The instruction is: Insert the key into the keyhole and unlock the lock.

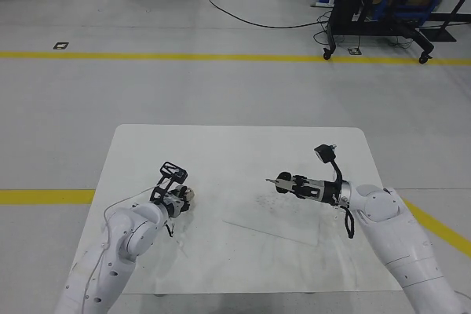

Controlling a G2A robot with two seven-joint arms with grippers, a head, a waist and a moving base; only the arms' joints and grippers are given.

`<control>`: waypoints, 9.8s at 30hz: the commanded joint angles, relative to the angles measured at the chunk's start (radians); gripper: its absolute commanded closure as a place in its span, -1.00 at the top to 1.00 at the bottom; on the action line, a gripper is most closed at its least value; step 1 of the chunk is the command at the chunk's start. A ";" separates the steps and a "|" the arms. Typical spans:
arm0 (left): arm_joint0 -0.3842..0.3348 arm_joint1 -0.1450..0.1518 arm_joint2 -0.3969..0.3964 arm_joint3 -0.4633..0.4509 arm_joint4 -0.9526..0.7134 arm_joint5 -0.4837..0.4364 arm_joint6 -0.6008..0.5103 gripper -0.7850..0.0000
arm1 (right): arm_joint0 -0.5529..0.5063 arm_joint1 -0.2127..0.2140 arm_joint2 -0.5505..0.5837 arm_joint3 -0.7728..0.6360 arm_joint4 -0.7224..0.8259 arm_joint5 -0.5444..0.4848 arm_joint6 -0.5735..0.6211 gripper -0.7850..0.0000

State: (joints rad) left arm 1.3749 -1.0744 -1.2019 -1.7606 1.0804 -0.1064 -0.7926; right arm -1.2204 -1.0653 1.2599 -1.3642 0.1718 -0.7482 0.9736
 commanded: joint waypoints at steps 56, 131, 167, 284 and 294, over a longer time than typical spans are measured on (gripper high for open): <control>-0.111 -0.072 -0.070 0.471 -1.900 -0.101 -0.278 -1.00 | 0.270 -0.189 -0.477 0.206 0.247 -0.135 -0.287 -1.00; -0.254 -0.070 0.011 0.349 -1.540 0.196 -0.048 -1.00 | 0.034 -0.132 -0.176 -0.096 0.244 0.380 -0.202 -1.00; -0.137 -0.077 0.002 0.296 -1.509 0.196 0.188 -1.00 | -0.095 -0.156 -0.285 -0.241 -0.141 0.663 -0.605 -1.00; -0.101 -0.110 -0.035 0.286 -1.549 0.194 0.273 -1.00 | -0.076 -0.311 -0.383 -0.120 -0.243 0.599 -0.916 -1.00; -0.104 -0.112 -0.033 0.291 -1.549 0.191 0.257 -1.00 | -0.049 -0.321 -0.365 -0.097 -0.214 0.630 -0.903 1.00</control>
State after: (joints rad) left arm 1.2707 -1.1860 -1.2321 -1.4706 -0.4658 0.0834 -0.5367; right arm -1.2715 -1.3861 0.8929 -1.4619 -0.0487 -0.1243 0.0654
